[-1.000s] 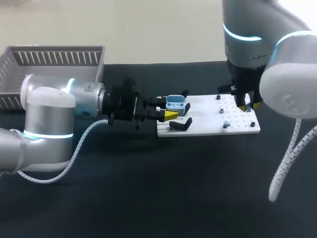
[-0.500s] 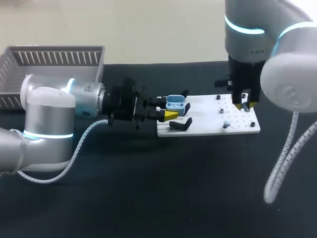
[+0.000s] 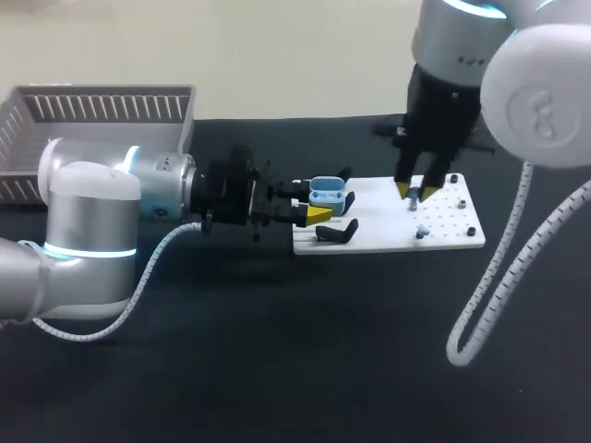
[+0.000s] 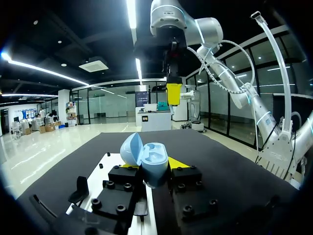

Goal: Pick up each earbud case from the left stands, insert the matching earbuds, close the lid, and place the case in the box.

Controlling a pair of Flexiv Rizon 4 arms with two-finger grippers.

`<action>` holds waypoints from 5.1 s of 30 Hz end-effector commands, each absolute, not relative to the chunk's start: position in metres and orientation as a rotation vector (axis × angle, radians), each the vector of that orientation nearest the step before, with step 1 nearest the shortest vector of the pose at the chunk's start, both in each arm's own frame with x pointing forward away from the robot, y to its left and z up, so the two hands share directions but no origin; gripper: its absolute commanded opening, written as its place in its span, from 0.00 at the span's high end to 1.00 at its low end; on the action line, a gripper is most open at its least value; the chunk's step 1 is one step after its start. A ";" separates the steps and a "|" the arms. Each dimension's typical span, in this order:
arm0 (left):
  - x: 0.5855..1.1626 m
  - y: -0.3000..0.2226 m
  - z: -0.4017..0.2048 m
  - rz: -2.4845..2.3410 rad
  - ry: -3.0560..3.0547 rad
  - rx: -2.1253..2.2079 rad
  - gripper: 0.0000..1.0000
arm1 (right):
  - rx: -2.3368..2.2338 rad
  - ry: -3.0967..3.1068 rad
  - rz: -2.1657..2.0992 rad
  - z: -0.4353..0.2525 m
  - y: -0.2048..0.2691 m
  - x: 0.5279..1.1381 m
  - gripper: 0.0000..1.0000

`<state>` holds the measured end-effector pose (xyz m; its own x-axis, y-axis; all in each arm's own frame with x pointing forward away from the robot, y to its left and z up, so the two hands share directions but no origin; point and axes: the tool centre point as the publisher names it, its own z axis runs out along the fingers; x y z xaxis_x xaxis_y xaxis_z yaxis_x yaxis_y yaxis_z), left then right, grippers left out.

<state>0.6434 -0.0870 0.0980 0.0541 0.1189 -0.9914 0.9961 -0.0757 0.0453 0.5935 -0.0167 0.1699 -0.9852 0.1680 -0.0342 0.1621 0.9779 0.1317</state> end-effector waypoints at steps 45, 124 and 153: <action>0.642 -0.087 0.097 -1.160 1.222 1.370 1.00 | 0.625 2.933 0.094 0.176 0.065 0.610 1.00; 0.641 -0.107 0.097 -1.165 1.230 1.365 1.00 | 1.038 2.862 0.094 0.144 0.057 0.644 1.00; 0.641 -0.107 0.097 -1.165 1.230 1.365 1.00 | 1.058 2.873 0.077 0.132 0.048 0.650 1.00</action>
<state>0.6431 -0.1069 0.0961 0.0466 0.1173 -0.9920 0.9967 -0.0722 0.0382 0.6477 0.0483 0.1347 -0.7586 0.6489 -0.0582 0.6450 0.7606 0.0740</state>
